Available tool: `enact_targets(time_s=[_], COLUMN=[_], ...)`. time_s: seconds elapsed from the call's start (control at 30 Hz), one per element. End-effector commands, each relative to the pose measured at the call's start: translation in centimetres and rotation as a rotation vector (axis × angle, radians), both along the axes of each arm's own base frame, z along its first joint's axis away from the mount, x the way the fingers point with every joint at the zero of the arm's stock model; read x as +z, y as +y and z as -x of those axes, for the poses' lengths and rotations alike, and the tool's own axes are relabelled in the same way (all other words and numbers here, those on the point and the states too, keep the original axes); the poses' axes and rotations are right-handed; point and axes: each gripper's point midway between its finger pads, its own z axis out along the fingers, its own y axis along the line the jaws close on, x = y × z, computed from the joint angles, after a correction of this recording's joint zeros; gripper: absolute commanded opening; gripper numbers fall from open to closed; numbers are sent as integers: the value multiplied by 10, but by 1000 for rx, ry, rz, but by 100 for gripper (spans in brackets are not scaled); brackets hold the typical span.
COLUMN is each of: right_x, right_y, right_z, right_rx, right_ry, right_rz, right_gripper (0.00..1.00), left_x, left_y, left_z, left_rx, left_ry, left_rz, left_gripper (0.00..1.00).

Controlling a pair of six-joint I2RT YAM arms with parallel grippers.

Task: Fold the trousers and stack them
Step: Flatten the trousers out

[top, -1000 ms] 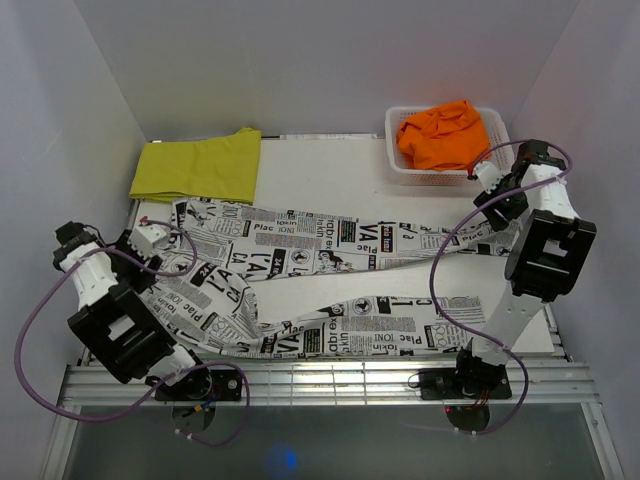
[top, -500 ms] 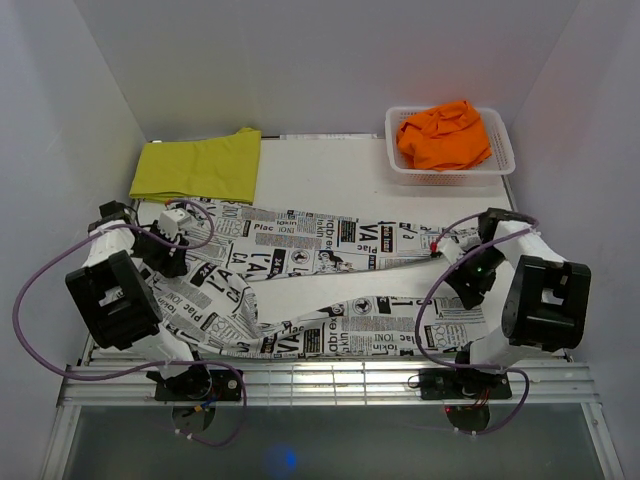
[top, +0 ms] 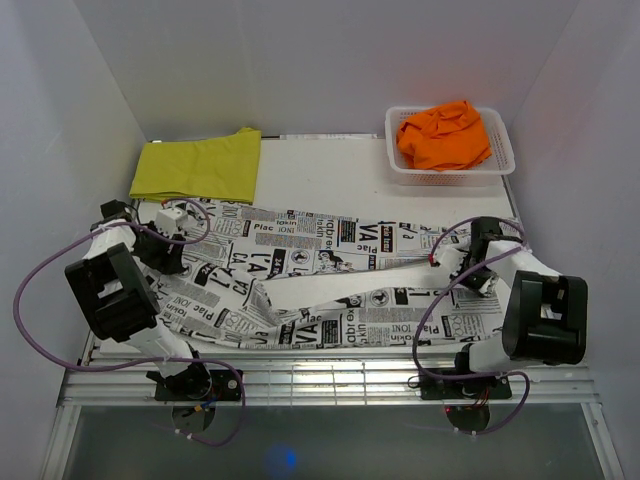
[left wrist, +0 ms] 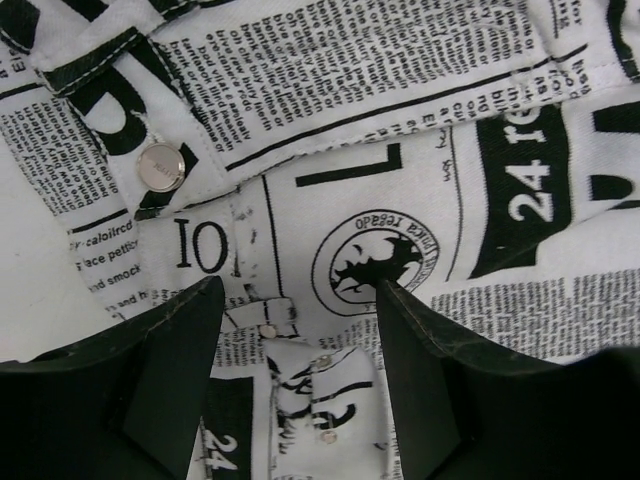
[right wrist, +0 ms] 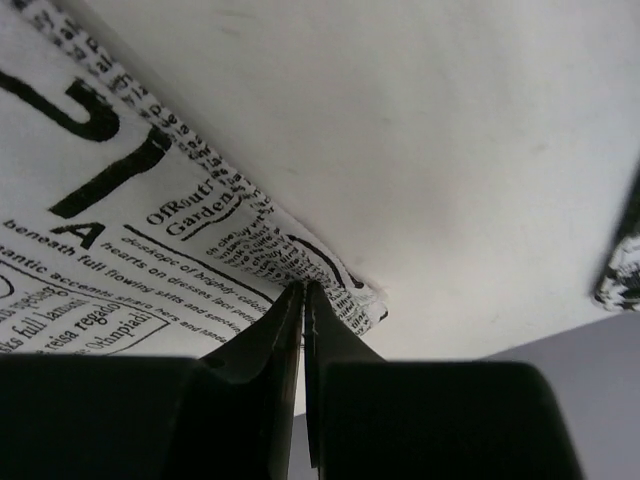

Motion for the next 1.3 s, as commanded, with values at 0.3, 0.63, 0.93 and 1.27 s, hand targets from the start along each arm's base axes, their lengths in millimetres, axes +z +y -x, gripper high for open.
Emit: enact_targets(time_s=[0.3,0.63,0.93,1.27], right_x=[-5,-2,42,84], right_y=[-60,-60,-35,-20], right_z=[-20,28,-37,-169], right_rx=[-57,53,-33,-191], right_ry=[-25,87,-43,-230], right_rz=[100,95,-126,-267], right_gripper=[8,10,36,33], left_x=[-26,-46,15,49], left_y=[29,67,30,-2], left_z=[29,98,46,-29], left_rx=[94,110,31,65], left_ry=[85,188,1,-66], left_rz=[-73,-94,46,149], left_gripper=[61,61,79,78])
